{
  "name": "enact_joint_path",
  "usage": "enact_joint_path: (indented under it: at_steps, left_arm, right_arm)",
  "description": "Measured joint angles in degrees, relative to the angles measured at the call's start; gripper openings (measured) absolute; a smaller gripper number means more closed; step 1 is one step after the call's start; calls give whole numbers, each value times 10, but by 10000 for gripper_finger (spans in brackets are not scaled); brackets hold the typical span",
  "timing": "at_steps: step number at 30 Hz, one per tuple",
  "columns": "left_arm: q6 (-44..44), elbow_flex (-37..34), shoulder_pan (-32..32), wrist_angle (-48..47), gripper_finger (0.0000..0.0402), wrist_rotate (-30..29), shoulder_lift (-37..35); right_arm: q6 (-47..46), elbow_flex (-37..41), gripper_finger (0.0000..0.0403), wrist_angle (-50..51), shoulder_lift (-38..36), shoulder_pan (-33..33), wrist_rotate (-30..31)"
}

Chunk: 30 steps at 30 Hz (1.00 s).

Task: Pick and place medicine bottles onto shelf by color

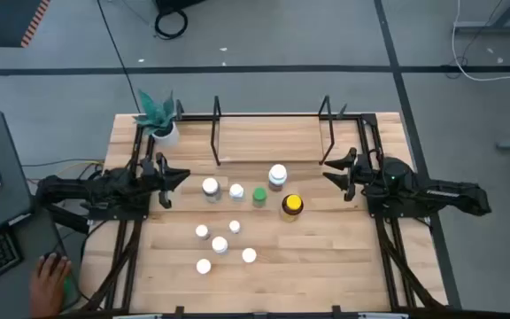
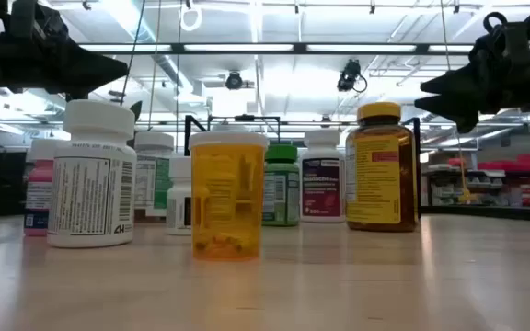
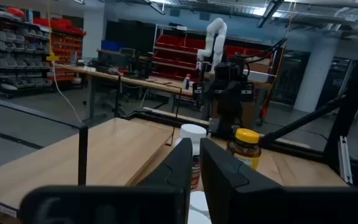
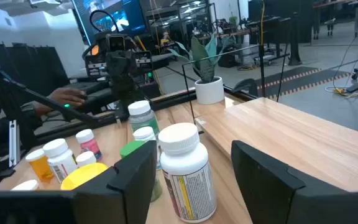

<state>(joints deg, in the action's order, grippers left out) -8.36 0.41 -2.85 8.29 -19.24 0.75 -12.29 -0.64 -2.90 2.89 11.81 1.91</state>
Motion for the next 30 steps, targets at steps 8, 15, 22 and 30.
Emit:
enact_joint_path:
  at_steps: [8,15,22,30]
  left_arm:
    - [0,0,0,0,30,0,0]
    - [0,0,0,0,33,0,0]
    - [0,0,0,0,40,0,0]
    - [0,0,0,0,31,0,0]
  right_arm:
    - [0,0,215,0,0,0,0]
    - [0,0,215,0,0,0,0]
    - [0,0,215,0,0,0,0]
    - [0,0,215,0,0,0,0]
